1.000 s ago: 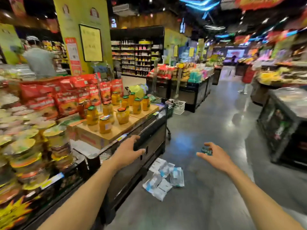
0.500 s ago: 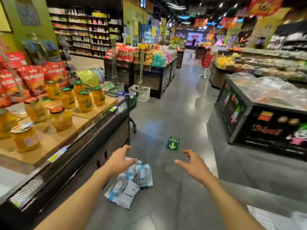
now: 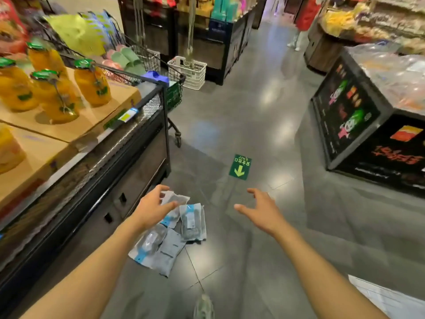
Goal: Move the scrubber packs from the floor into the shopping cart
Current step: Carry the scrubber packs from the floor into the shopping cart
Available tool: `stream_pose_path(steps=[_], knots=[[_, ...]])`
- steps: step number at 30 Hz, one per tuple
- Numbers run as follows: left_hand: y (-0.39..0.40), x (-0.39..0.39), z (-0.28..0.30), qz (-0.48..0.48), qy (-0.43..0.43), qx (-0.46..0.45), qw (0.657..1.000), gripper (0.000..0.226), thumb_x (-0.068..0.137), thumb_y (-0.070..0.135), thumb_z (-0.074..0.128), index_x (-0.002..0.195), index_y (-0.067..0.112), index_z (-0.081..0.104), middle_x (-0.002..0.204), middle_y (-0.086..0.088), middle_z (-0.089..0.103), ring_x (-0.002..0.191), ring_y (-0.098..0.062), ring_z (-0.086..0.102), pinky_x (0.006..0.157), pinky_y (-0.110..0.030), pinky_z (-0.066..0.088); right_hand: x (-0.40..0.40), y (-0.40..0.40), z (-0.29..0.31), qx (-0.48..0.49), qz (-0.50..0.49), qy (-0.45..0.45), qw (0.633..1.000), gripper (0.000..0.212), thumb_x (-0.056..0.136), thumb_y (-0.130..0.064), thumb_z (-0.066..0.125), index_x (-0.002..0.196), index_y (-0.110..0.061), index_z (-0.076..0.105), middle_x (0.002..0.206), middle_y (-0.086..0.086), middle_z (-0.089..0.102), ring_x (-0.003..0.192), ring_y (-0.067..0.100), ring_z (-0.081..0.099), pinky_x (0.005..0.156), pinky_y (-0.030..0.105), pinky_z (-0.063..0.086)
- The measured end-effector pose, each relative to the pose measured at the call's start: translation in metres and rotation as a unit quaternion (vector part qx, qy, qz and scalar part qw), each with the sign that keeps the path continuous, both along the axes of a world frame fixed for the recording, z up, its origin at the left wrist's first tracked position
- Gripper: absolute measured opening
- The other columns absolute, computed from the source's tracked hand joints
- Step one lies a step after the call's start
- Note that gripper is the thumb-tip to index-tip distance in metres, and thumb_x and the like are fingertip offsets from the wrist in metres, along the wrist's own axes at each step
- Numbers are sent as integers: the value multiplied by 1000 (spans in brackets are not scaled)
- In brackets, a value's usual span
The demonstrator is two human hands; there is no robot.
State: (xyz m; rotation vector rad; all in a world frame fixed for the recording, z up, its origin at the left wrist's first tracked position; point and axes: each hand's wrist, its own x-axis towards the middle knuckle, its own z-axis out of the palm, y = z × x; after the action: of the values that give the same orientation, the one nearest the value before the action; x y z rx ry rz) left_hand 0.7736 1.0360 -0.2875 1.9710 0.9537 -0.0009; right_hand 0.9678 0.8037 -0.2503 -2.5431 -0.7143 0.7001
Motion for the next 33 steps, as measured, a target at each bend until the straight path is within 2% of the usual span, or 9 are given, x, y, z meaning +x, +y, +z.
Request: stream_pose_path(steps=[4, 9, 13, 16, 20, 23, 25, 29, 33], knots=[[52, 52, -86, 21, 29, -17, 999, 53, 93, 33, 72, 139, 18, 50, 121, 3, 54, 112, -17, 54, 93, -29, 41, 68, 63, -99, -37, 22, 40, 998, 80, 88, -53, 72, 151, -17, 40, 152, 15, 45, 140, 31, 45, 112, 37, 36], [113, 110, -223, 23, 89, -23, 996, 59, 93, 34, 72, 143, 17, 46, 129, -2, 54, 110, -18, 52, 92, -29, 39, 137, 130, -246, -51, 27, 86, 995, 81, 87, -51, 74, 150, -14, 41, 150, 16, 48, 136, 31, 50, 109, 43, 44], [141, 135, -343, 20, 117, -43, 992, 57, 91, 34, 75, 139, 20, 49, 129, -2, 57, 111, -17, 55, 96, -30, 45, 158, 169, -371, -66, 25, 123, 990, 81, 84, -51, 76, 149, -15, 43, 145, 14, 53, 129, 31, 55, 105, 45, 48], [155, 139, -427, 22, 146, -51, 988, 62, 89, 40, 76, 141, 24, 49, 132, -3, 59, 115, -22, 58, 104, -37, 48, 155, 189, -454, -75, 16, 154, 985, 83, 82, -51, 78, 149, -18, 42, 146, 11, 53, 128, 30, 56, 104, 49, 49], [169, 134, -529, 37, 164, -97, 981, 62, 92, 29, 75, 145, 17, 45, 125, -3, 50, 105, -18, 52, 83, -26, 42, 145, 212, -553, -80, -15, 191, 978, 78, 84, -44, 80, 147, -16, 44, 140, 12, 56, 128, 29, 56, 107, 44, 46], [178, 112, -595, 67, 194, -96, 974, 68, 87, 39, 79, 144, 25, 45, 133, -3, 53, 115, -23, 55, 92, -35, 49, 135, 222, -615, -74, -47, 206, 975, 81, 84, -42, 81, 149, -13, 42, 144, 13, 54, 131, 31, 55, 110, 43, 44], [185, 95, -632, 96, 214, -89, 968, 73, 84, 41, 81, 145, 25, 44, 142, -5, 52, 122, -25, 54, 95, -36, 48, 131, 227, -649, -77, -73, 210, 972, 81, 85, -41, 80, 150, -12, 41, 147, 12, 54, 132, 30, 54, 108, 38, 45], [199, 72, -683, 149, 254, -74, 953, 81, 83, 34, 83, 148, 15, 39, 120, 1, 49, 105, -19, 49, 81, -34, 42, 129, 241, -699, -83, -101, 207, 970, 72, 89, -35, 78, 146, -10, 43, 144, 9, 57, 129, 28, 56, 99, 31, 43], [220, 55, -728, 193, 271, -84, 939, 87, 78, 33, 87, 148, 12, 38, 118, -1, 44, 108, -22, 49, 89, -40, 49, 133, 254, -745, -76, -138, 189, 969, 79, 84, -36, 83, 145, -7, 41, 145, 11, 55, 133, 31, 53, 107, 38, 43]])
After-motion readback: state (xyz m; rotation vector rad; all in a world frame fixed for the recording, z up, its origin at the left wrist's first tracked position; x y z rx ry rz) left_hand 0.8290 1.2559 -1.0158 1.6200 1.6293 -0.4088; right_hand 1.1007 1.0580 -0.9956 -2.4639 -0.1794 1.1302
